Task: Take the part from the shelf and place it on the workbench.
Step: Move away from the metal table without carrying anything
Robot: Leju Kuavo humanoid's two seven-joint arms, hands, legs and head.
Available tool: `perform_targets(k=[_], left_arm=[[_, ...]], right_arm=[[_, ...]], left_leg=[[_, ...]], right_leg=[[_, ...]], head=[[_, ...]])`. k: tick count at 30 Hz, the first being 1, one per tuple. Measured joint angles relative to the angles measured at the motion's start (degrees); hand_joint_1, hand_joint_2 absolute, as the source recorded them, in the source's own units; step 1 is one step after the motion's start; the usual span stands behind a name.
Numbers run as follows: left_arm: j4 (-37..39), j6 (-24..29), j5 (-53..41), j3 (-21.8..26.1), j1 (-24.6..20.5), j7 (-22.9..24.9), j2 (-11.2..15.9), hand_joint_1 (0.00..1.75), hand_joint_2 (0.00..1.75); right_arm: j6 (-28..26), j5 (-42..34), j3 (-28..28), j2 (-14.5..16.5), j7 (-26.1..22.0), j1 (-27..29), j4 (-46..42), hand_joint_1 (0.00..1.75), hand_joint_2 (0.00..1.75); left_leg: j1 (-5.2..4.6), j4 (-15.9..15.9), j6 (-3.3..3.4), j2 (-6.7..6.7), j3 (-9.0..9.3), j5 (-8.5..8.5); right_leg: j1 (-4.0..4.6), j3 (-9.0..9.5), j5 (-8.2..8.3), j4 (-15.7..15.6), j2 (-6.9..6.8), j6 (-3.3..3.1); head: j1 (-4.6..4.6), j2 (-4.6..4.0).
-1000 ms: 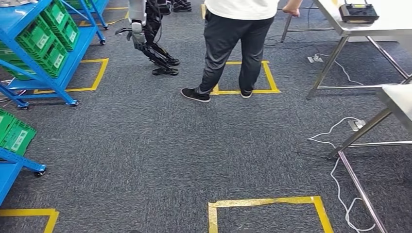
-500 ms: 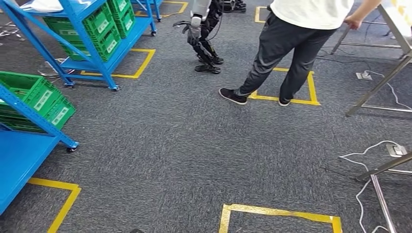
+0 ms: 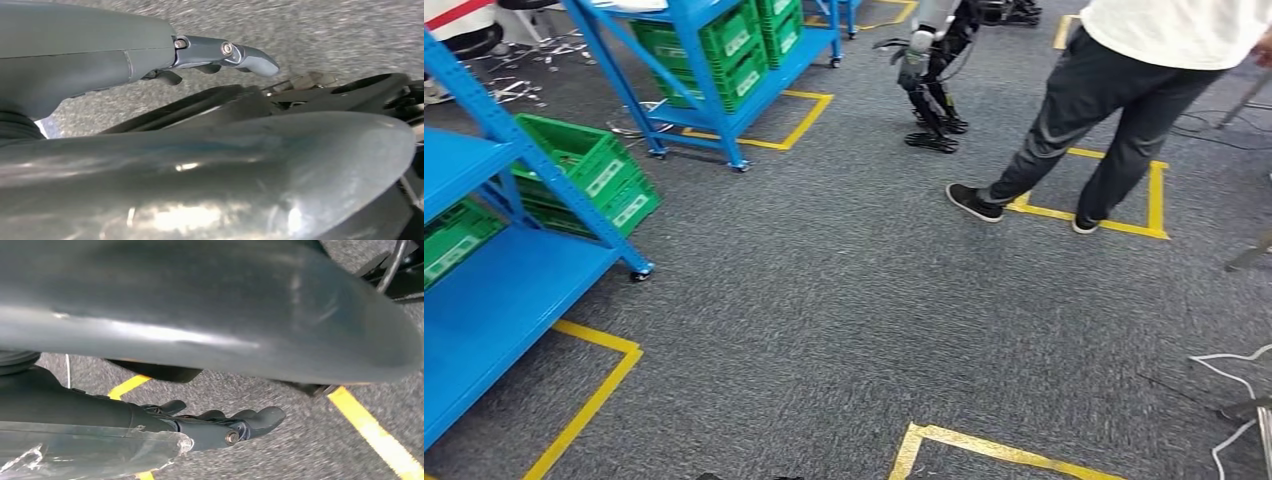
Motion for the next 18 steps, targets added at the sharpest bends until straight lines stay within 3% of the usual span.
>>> perform_targets(k=[1, 2, 4, 5, 7, 9, 11, 13, 14, 15, 16, 18], left_arm=[[0.00, 0.00, 0.00, 0.01, 0.07, 0.00, 0.02, 0.00, 0.00], [0.00, 0.00, 0.00, 0.01, 0.08, 0.00, 0.00, 0.00, 0.00], [0.00, 0.00, -0.02, 0.02, -0.17, 0.00, -0.05, 0.00, 0.00], [0.00, 0.00, -0.07, 0.02, -0.28, 0.00, -0.09, 0.00, 0.00], [0.00, -0.04, -0.18, 0.04, -0.17, 0.01, -0.09, 0.00, 0.00], [0.00, -0.09, -0.26, 0.07, 0.07, 0.02, -0.07, 0.00, 0.00], [0.00, -0.11, -0.31, 0.08, -0.03, 0.02, -0.09, 0.00, 0.00], [0.00, -0.13, -0.33, 0.08, -0.11, 0.02, -0.09, 0.00, 0.00], [0.00, -0.13, -0.33, 0.08, -0.05, 0.04, -0.07, 0.00, 0.00], [0.00, -0.13, -0.34, 0.09, 0.01, 0.10, -0.04, 0.00, 0.00], [0.00, -0.13, -0.34, 0.09, 0.05, 0.18, -0.04, 0.00, 0.00], [0.00, -0.13, -0.36, 0.10, 0.02, 0.32, -0.09, 0.00, 0.00]], right_arm=[[0.01, 0.03, -0.01, 0.01, -0.03, -0.04, 0.00, 0.00, 0.00], [0.02, 0.05, -0.01, 0.01, -0.05, -0.07, 0.00, 0.00, 0.00], [0.02, 0.09, -0.01, 0.01, -0.10, -0.07, 0.00, 0.00, 0.00], [0.01, 0.11, -0.01, 0.00, -0.11, -0.10, 0.00, 0.00, 0.00], [0.01, 0.17, -0.01, 0.00, -0.13, -0.27, 0.00, 0.00, 0.00], [0.02, 0.23, -0.01, 0.01, -0.17, -0.41, 0.00, 0.00, 0.00], [0.03, 0.25, -0.01, 0.01, -0.19, -0.26, 0.00, 0.00, 0.00], [0.03, 0.26, -0.02, -0.01, -0.15, 0.02, 0.00, 0.00, 0.00], [0.03, 0.27, -0.02, -0.01, -0.14, 0.10, 0.00, 0.00, 0.00], [0.03, 0.28, -0.03, 0.00, -0.13, 0.12, 0.00, 0.00, 0.00], [0.03, 0.30, -0.03, 0.00, -0.13, 0.12, 0.00, 0.00, 0.00], [0.02, 0.34, -0.03, 0.00, -0.13, 0.12, 0.00, 0.00, 0.00]], left_leg=[[0.02, -3.24, -0.01, 0.63, 1.89, 1.85], [0.00, -7.19, 0.00, 2.08, 4.22, 3.57], [-0.15, -13.13, 0.46, 4.38, 7.39, 5.20], [-0.26, -14.24, 0.83, 4.80, 7.85, 5.22], [-0.31, -14.46, 1.71, 3.45, 7.66, 5.21], [-0.13, -14.55, 2.43, 2.12, 7.71, 5.36], [-0.02, -14.59, 2.98, 0.74, 7.68, 5.53], [-0.06, -14.58, 3.24, -0.91, 7.62, 5.60], [-0.08, -14.57, 3.27, -1.78, 7.66, 5.59], [-0.09, -14.56, 3.26, -2.65, 7.74, 5.58], [-0.07, -14.54, 3.21, -3.55, 7.84, 5.55], [-0.11, -14.39, 2.87, -5.22, 7.89, 5.41]], right_leg=[[-0.02, 0.06, -0.04, 0.00, -0.76, 0.07], [0.06, 0.13, -0.11, 0.02, -1.42, 0.24], [0.43, 0.19, -0.40, 0.31, -2.67, 0.82], [0.63, 0.24, -0.52, 0.39, -3.28, 1.14], [0.62, 0.45, -0.77, 0.42, -4.33, 1.76], [0.31, -0.14, -2.24, 2.29, -2.26, 2.44], [0.09, -3.18, -5.64, 8.93, 1.31, 2.84], [0.08, -7.05, -8.24, 16.40, 2.68, 2.89], [0.08, -7.99, -8.08, 17.77, 2.87, 2.85], [0.06, -7.78, -6.75, 16.74, 3.03, 2.75], [-0.01, -6.52, -4.60, 13.60, 3.50, 2.64], [-0.39, -2.94, -0.90, 5.50, 6.14, 2.45]], head=[[-0.01, 0.00], [-0.04, 0.00], [0.00, 0.00], [0.09, 0.00], [0.31, 0.00], [0.57, 0.00], [1.07, 0.00], [1.38, 0.00], [1.47, 0.00], [1.48, 0.00], [1.49, 0.00], [1.67, 0.00]])
